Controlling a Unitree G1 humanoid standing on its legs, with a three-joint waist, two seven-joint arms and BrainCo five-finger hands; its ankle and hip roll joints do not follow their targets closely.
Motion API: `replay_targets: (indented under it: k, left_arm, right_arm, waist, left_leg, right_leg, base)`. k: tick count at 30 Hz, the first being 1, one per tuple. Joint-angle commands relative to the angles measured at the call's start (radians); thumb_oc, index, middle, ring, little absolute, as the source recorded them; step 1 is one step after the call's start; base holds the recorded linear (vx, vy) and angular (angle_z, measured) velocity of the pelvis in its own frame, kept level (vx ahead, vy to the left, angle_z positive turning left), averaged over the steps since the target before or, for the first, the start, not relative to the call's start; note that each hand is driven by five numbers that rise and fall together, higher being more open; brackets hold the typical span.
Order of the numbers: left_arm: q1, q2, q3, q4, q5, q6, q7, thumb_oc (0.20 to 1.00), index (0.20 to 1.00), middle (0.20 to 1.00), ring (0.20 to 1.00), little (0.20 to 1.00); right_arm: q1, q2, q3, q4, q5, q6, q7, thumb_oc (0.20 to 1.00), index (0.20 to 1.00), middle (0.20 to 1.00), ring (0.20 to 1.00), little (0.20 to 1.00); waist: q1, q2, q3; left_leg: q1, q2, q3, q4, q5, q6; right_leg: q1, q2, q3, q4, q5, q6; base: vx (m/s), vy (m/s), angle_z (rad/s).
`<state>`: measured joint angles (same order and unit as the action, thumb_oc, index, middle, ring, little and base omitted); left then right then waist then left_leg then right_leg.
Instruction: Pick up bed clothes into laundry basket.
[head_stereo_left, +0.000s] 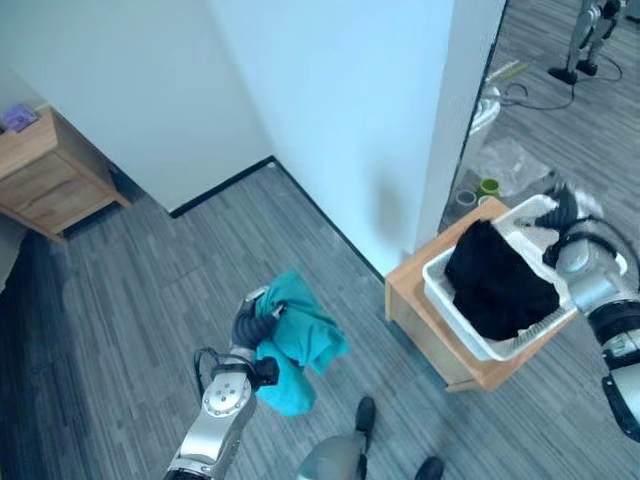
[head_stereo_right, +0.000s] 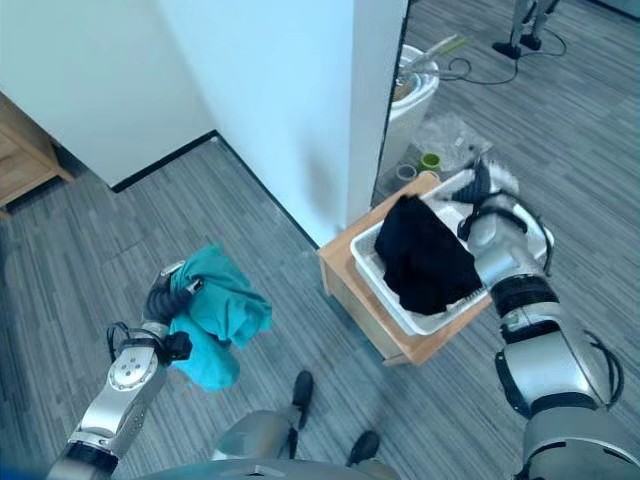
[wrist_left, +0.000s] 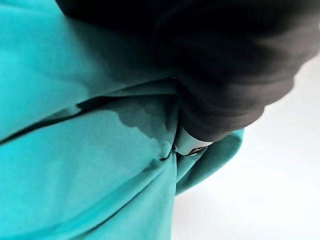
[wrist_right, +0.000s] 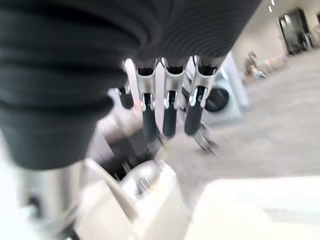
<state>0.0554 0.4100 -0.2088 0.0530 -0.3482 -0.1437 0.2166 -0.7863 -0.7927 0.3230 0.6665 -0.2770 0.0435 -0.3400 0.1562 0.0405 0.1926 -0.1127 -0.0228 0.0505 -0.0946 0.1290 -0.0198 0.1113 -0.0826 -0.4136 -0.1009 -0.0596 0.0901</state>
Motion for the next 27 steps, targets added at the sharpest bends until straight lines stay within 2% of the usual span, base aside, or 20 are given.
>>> replay_targets:
  k: [1, 2, 4, 5, 6, 8, 9, 10, 11, 13, 16, 17, 18, 19, 20, 21, 23, 24, 26, 27]
  left_arm:
    - [-0.053, 0.016, -0.029, -0.065, 0.009, -0.06, -0.026, 0.2, 0.2, 0.2, 0.2, 0.2]
    - [-0.069, 0.003, -0.045, -0.068, 0.015, -0.055, -0.029, 0.2, 0.2, 0.2, 0.2, 0.2]
    - [-0.08, -0.006, -0.056, -0.067, 0.017, -0.049, -0.031, 0.2, 0.2, 0.2, 0.2, 0.2]
    - [-0.114, -0.025, -0.072, -0.072, 0.054, -0.038, -0.034, 0.2, 0.2, 0.2, 0.2, 0.2]
    - [-0.114, -0.024, -0.074, -0.071, 0.055, -0.038, -0.034, 0.2, 0.2, 0.2, 0.2, 0.2]
    - [-0.136, -0.038, -0.072, -0.073, 0.078, -0.033, -0.032, 0.2, 0.2, 0.2, 0.2, 0.2]
    - [-0.136, -0.036, -0.074, -0.072, 0.078, -0.033, -0.032, 0.2, 0.2, 0.2, 0.2, 0.2]
    - [-0.195, -0.031, -0.057, -0.088, 0.129, -0.031, -0.02, 0.2, 0.2, 0.2, 0.2, 0.2]
    - [-0.196, -0.029, -0.06, -0.088, 0.13, -0.031, -0.02, 0.2, 0.2, 0.2, 0.2, 0.2]
    - [-0.248, -0.016, -0.046, -0.085, 0.173, -0.03, -0.002, 0.2, 0.2, 0.2, 0.2, 0.2]
    - [-0.385, 0.003, -0.014, -0.009, 0.261, -0.005, 0.076, 0.2, 0.2, 0.2, 0.2, 0.2]
    - [-0.388, 0.003, -0.018, -0.006, 0.261, -0.007, 0.077, 0.2, 0.2, 0.2, 0.2, 0.2]
    - [-0.453, 0.02, -0.016, 0.063, 0.314, 0.013, 0.102, 0.2, 0.2, 0.2, 0.2, 0.2]
    - [-0.455, 0.021, -0.016, 0.066, 0.314, 0.012, 0.102, 0.2, 0.2, 0.2, 0.2, 0.2]
    - [-0.506, 0.038, -0.017, 0.156, 0.383, 0.039, 0.15, 0.2, 0.2, 0.2, 0.2, 0.2]
    - [-0.51, 0.038, -0.019, 0.16, 0.383, 0.037, 0.152, 0.2, 0.2, 0.2, 0.2, 0.2]
    - [-0.566, 0.053, -0.02, 0.255, 0.414, 0.058, 0.179, 0.2, 0.2, 0.2, 0.2, 0.2]
    - [-0.618, 0.068, -0.027, 0.374, 0.443, 0.082, 0.21, 0.2, 0.2, 0.2, 0.2, 0.2]
    - [-0.632, 0.072, -0.022, 0.417, 0.449, 0.09, 0.22, 0.2, 0.2, 0.2, 0.2, 0.2]
    - [-0.661, 0.074, -0.013, 0.498, 0.442, 0.111, 0.235, 0.2, 0.2, 0.2, 0.2, 0.2]
  right_arm:
    - [-0.081, -0.13, 0.014, -0.018, -0.019, -0.003, -0.04, 1.0, 1.0, 1.0, 1.0, 1.0]
    - [-0.081, -0.166, -0.004, -0.043, -0.023, 0.006, -0.042, 1.0, 1.0, 1.0, 1.0, 1.0]
    - [-0.073, -0.176, -0.017, -0.061, -0.025, 0.011, -0.044, 1.0, 1.0, 1.0, 1.0, 1.0]
    - [-0.009, -0.204, -0.071, -0.167, -0.052, 0.019, -0.039, 1.0, 1.0, 1.0, 1.0, 1.0]
    - [-0.001, -0.205, -0.078, -0.173, -0.054, 0.021, -0.038, 1.0, 1.0, 1.0, 1.0, 1.0]
    - [0.092, -0.189, -0.139, -0.258, -0.075, 0.016, -0.042, 1.0, 1.0, 1.0, 1.0, 1.0]
    - [0.103, -0.189, -0.149, -0.267, -0.078, 0.019, -0.04, 1.0, 1.0, 1.0, 1.0, 1.0]
    - [0.28, -0.128, -0.266, -0.325, -0.07, -0.002, -0.059, 1.0, 1.0, 1.0, 1.0, 1.0]
    - [0.29, -0.127, -0.275, -0.33, -0.072, -0.001, -0.058, 1.0, 1.0, 1.0, 1.0, 1.0]
    - [0.399, -0.095, -0.341, -0.331, -0.068, -0.004, -0.058, 1.0, 1.0, 1.0, 1.0, 1.0]
    - [0.612, 0.014, -0.422, -0.286, -0.037, -0.003, -0.052, 1.0, 1.0, 1.0, 1.0, 1.0]
    - [0.616, 0.016, -0.426, -0.288, -0.037, -0.003, -0.052, 1.0, 1.0, 1.0, 1.0, 1.0]
    - [0.676, 0.049, -0.421, -0.211, -0.026, -0.002, -0.042, 1.0, 1.0, 1.0, 1.0, 1.0]
    - [0.675, 0.05, -0.421, -0.21, -0.025, -0.003, -0.042, 1.0, 1.0, 1.0, 1.0, 1.0]
    - [0.731, 0.096, -0.406, -0.144, -0.002, -0.008, -0.027, 1.0, 1.0, 1.0, 1.0, 1.0]
    - [0.729, 0.097, -0.406, -0.142, -0.002, -0.009, -0.027, 1.0, 1.0, 1.0, 1.0, 1.0]
    - [0.772, 0.12, -0.389, -0.094, 0.009, -0.017, -0.006, 1.0, 1.0, 1.0, 1.0, 1.0]
    - [0.813, 0.152, -0.384, -0.04, 0.046, -0.022, 0.01, 1.0, 1.0, 1.0, 1.0, 1.0]
    - [0.835, 0.166, -0.389, -0.018, 0.06, -0.025, 0.014, 1.0, 1.0, 1.0, 1.0, 1.0]
    - [0.863, 0.188, -0.415, 0.013, 0.112, -0.028, 0.017, 1.0, 1.0, 1.0, 1.0, 1.0]
  waist:
    - [-0.029, -0.052, -0.04]
    - [-0.055, -0.054, -0.049]
    - [-0.072, -0.052, -0.054]
    - [-0.125, -0.04, -0.063]
    - [-0.122, -0.041, -0.062]
    - [-0.162, -0.027, -0.064]
    - [-0.158, -0.028, -0.065]
    - [-0.205, -0.01, -0.067]
    - [-0.2, -0.012, -0.068]
    - [-0.226, -0.005, -0.073]
    - [-0.293, 0.003, -0.073]
    - [-0.288, 0.002, -0.075]
    - [-0.316, 0.005, -0.072]
    - [-0.314, 0.004, -0.073]
    - [-0.341, 0.005, -0.069]
    - [-0.337, 0.004, -0.071]
    - [-0.362, 0.006, -0.067]
    - [-0.381, 0.005, -0.063]
    - [-0.39, 0.006, -0.059]
    - [-0.413, 0.008, -0.053]
  left_leg:
    - [0.096, 0.09, 0.115, 0.007, -0.091, -0.12]
    - [0.116, 0.092, 0.14, 0.007, -0.106, -0.113]
    - [0.129, 0.092, 0.153, 0.007, -0.113, -0.108]
    - [0.155, 0.093, 0.191, 0.007, -0.132, -0.096]
    - [0.157, 0.093, 0.193, 0.007, -0.133, -0.096]
    - [0.176, 0.093, 0.221, 0.007, -0.145, -0.09]
    - [0.177, 0.094, 0.223, 0.007, -0.146, -0.09]
    - [0.194, 0.095, 0.255, 0.007, -0.16, -0.082]
    - [0.194, 0.095, 0.256, 0.007, -0.16, -0.082]
    - [0.206, 0.097, 0.274, 0.007, -0.167, -0.079]
    - [0.235, 0.098, 0.307, 0.007, -0.185, -0.074]
    - [0.229, 0.099, 0.31, 0.007, -0.18, -0.074]
    - [0.237, 0.099, 0.33, 0.007, -0.185, -0.073]
    - [0.234, 0.1, 0.332, 0.007, -0.181, -0.073]
    - [0.238, 0.1, 0.354, 0.007, -0.186, -0.071]
    - [0.232, 0.101, 0.357, 0.007, -0.181, -0.072]
    - [0.237, 0.101, 0.384, 0.007, -0.185, -0.072]
    - [0.236, 0.101, 0.407, 0.007, -0.182, -0.075]
    - [0.234, 0.103, 0.416, 0.007, -0.179, -0.077]
    - [0.226, 0.104, 0.43, 0.007, -0.175, -0.081]
  right_leg:
    - [0.02, -0.107, 0.073, 0.014, 0.012, 0.086]
    - [0.021, -0.114, 0.092, 0.014, 0.018, 0.093]
    - [0.021, -0.117, 0.103, 0.014, 0.02, 0.095]
    - [0.014, -0.124, 0.134, 0.014, 0.028, 0.103]
    - [0.015, -0.124, 0.135, 0.014, 0.028, 0.104]
    - [0.01, -0.13, 0.159, 0.014, 0.032, 0.109]
    - [0.01, -0.13, 0.161, 0.014, 0.033, 0.109]
    - [-0.005, -0.133, 0.19, 0.014, 0.041, 0.112]
    - [-0.006, -0.133, 0.191, 0.014, 0.042, 0.113]
    - [-0.01, -0.132, 0.206, 0.014, 0.042, 0.113]
    - [-0.014, -0.13, 0.231, 0.014, 0.05, 0.122]
    - [-0.021, -0.129, 0.234, 0.014, 0.055, 0.12]
    - [-0.03, -0.129, 0.246, 0.014, 0.062, 0.128]
    - [-0.035, -0.128, 0.249, 0.014, 0.066, 0.126]
    - [-0.047, -0.127, 0.258, 0.014, 0.072, 0.135]
    - [-0.055, -0.126, 0.262, 0.014, 0.077, 0.132]
    - [-0.066, -0.127, 0.27, 0.014, 0.084, 0.14]
    - [-0.079, -0.125, 0.277, 0.014, 0.094, 0.145]
    - [-0.086, -0.125, 0.28, 0.014, 0.099, 0.147]
    - [-0.103, -0.126, 0.281, 0.014, 0.107, 0.15]
  base:
    - [0.04, 0.056, -0.35]
    - [0.04, 0.055, -0.45]
    - [0.06, 0.061, -0.62]
    - [0.08, 0.066, -0.55]
    - [0.07, 0.06, -0.39]
    - [0.05, 0.023, -0.53]
    - [0.07, 0.009, -1.04]
    - [0.05, 0.0, -0.85]
    - [0.07, 0.002, -0.47]
    - [0.04, -0.006, -0.37]
    - [0.06, -0.028, -0.32]
    - [0.06, -0.024, -0.33]
    - [0.0, -0.018, -0.52]
    - [0.03, -0.016, -0.53]
    - [-0.02, -0.014, -0.42]
    - [0.0, -0.007, -0.26]
    - [0.02, 0.009, -0.34]
    - [0.03, 0.009, -0.44]
    - [0.01, -0.002, -0.36]
    - [0.0, 0.0, -0.54]
